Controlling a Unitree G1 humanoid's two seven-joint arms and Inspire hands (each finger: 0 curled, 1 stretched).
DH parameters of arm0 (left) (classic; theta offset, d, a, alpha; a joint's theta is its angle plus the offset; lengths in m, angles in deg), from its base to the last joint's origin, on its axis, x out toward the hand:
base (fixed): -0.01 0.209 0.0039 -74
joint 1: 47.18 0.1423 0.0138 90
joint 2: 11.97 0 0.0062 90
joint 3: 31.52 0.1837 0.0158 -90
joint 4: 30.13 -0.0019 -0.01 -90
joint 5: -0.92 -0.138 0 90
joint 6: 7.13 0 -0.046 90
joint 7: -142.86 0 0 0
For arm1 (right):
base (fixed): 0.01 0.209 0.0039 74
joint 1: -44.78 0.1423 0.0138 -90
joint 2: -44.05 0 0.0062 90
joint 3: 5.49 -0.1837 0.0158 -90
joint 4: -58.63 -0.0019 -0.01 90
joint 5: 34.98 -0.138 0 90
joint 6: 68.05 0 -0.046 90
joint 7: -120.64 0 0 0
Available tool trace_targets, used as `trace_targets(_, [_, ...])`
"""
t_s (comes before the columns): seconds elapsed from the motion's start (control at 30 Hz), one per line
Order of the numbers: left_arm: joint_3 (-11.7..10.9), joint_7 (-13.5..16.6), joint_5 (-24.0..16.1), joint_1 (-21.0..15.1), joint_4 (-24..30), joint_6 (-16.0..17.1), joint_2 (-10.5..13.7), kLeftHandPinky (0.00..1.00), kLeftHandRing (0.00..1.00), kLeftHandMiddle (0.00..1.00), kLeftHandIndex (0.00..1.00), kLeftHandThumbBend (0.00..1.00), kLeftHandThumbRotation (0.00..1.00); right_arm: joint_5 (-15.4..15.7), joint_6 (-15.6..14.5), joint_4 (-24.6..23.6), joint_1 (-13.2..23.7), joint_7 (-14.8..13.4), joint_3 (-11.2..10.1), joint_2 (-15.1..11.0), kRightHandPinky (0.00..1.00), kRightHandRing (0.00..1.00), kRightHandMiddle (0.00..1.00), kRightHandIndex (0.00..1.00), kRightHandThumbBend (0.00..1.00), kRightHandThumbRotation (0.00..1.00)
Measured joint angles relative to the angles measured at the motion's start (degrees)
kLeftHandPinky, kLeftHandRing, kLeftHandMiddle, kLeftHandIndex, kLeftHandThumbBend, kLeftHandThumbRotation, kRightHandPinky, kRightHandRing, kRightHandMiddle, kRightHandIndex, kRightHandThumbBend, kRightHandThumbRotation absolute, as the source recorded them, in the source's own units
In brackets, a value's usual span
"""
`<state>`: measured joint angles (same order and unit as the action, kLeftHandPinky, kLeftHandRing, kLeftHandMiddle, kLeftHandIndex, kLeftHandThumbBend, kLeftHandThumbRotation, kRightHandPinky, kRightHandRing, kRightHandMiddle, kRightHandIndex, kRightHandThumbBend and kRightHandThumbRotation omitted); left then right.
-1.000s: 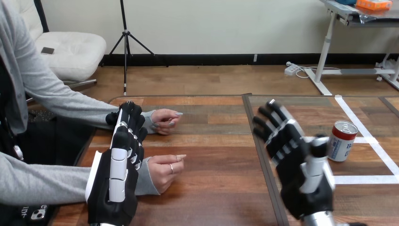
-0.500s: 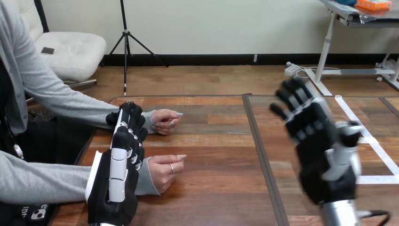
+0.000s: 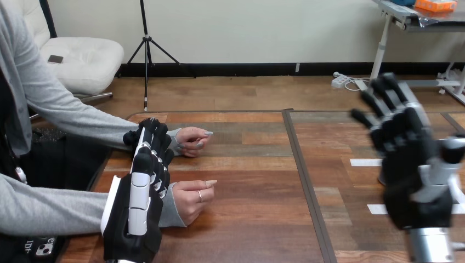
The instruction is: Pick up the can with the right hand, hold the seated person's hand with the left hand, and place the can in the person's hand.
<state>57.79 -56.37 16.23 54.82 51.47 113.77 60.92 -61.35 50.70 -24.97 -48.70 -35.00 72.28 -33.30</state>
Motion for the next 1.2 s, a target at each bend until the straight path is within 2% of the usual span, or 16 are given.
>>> trace_targets(0.4, [0.0, -0.2, 0.1, 0.0, 0.0, 0.0, 0.1, 1.0, 1.0, 1.0, 1.0, 0.71, 0.96, -1.7, 0.0, 0.5, 1.2, 0.1, -3.1, -1.7, 0.87, 0.91, 0.91, 0.89, 1.0, 1.0])
trace_targets(0.7, [0.0, -0.4, 0.1, 0.0, 0.0, 0.0, 0.2, 1.0, 1.0, 1.0, 1.0, 0.71, 0.96, -0.4, 0.8, 3.1, 3.1, -1.7, -4.9, -1.7, 0.8, 0.9, 0.9, 0.88, 1.0, 1.0])
trace_targets(0.97, [-0.1, -0.6, 0.3, 0.0, 0.0, -0.1, 0.2, 1.0, 1.0, 1.0, 1.0, 0.71, 0.95, 2.1, 1.4, 6.0, 5.0, -4.0, -6.7, -2.0, 0.87, 0.92, 0.91, 0.88, 1.0, 1.0])
trace_targets(1.2, [-0.1, -0.8, 0.8, 0.1, 0.3, -0.8, 0.4, 1.0, 1.0, 1.0, 1.0, 0.71, 0.95, 3.2, 1.7, 9.2, 6.2, -4.5, -7.4, -3.3, 0.92, 0.94, 0.92, 0.88, 1.0, 1.0])
